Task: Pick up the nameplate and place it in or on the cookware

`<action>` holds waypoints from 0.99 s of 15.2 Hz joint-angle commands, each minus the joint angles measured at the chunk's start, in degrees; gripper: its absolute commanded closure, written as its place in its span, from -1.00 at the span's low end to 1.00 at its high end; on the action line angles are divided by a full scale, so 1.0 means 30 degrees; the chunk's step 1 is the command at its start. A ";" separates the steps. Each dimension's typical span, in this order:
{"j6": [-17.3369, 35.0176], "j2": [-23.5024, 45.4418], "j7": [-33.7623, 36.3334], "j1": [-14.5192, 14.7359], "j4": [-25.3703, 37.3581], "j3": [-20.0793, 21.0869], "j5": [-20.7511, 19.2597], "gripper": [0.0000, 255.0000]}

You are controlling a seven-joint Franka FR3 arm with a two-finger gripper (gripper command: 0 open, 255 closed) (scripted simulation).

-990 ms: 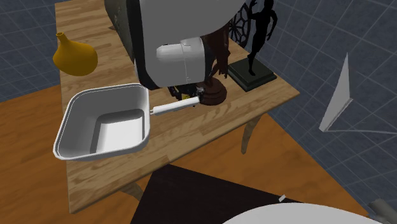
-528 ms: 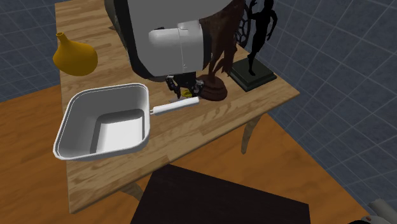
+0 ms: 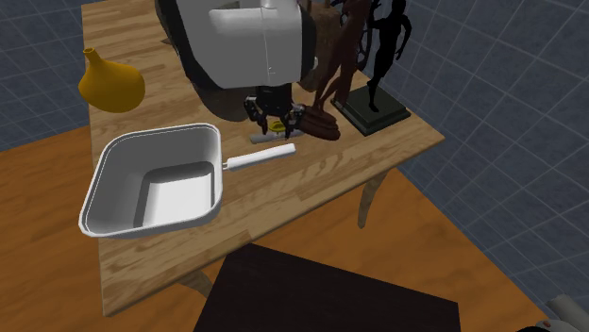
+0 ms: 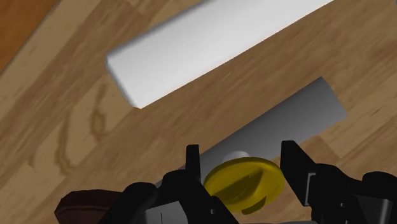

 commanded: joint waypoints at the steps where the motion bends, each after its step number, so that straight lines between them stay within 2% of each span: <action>1: -0.0491 -0.0413 -0.0064 -0.0008 0.0105 0.0061 0.0163 1.00; 15: -0.3971 -0.2754 -0.0636 -0.0118 0.1322 0.0160 0.1024 1.00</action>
